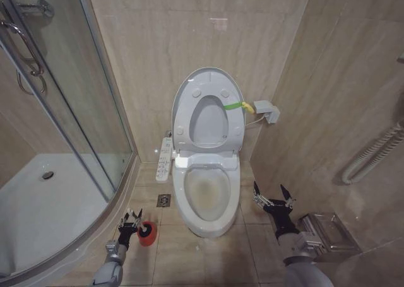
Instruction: Open the toilet lid, clean the toilet bowl with a toilet brush, close the toilet lid, and flush.
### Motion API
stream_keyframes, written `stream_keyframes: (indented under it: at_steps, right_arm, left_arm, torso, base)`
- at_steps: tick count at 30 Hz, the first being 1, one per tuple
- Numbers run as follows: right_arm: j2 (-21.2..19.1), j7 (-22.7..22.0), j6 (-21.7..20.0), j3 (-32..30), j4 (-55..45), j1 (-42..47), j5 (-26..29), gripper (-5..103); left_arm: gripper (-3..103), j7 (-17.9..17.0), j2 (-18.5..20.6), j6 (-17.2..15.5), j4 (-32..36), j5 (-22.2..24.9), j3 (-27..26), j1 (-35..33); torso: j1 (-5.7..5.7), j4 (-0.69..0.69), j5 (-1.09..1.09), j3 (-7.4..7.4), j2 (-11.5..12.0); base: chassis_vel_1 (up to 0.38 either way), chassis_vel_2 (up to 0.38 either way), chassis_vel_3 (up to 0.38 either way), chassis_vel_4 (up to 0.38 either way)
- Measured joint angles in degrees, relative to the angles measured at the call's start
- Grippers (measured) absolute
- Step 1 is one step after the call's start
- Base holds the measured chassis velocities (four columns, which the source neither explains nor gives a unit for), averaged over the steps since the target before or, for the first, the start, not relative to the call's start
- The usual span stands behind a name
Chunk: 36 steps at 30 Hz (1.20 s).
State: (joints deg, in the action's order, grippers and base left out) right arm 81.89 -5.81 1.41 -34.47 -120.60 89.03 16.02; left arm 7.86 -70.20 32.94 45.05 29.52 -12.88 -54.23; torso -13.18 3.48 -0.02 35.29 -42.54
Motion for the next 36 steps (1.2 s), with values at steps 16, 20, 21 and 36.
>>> stream_keyframes:
  at_steps: [16,20,21,36]
  right_arm:
    - [0.0,0.0,0.0,0.0,0.0,0.0,0.0,100]
    - [0.0,0.0,0.0,0.0,0.0,0.0,0.0,100]
    - [0.0,0.0,0.0,0.0,0.0,0.0,0.0,100]
    - [0.0,0.0,0.0,0.0,0.0,0.0,0.0,100]
  left_arm:
    - [100,-6.3,3.1,-5.0,19.6,-3.5,-2.8,-12.2]
    - [100,-6.4,3.8,-3.8,21.2,-5.9,-4.9,-14.7]
    - [100,-6.4,4.0,-3.3,21.8,-6.5,-5.7,-15.6]
    - [100,-6.2,5.9,-4.4,36.9,-7.1,-14.4,-21.0]
  torso:
    - [0.02,0.01,0.02,-0.01,0.0]
    - [0.02,0.00,0.02,-0.01,0.0]
    - [0.01,0.00,0.01,-0.01,0.0]
    - [0.01,0.01,0.02,-0.01,0.0]
  base:
    - [0.000,0.000,0.000,0.000]
    - [0.000,0.000,0.000,0.000]
    - [0.000,0.000,0.000,0.000]
    - [0.000,0.000,0.000,0.000]
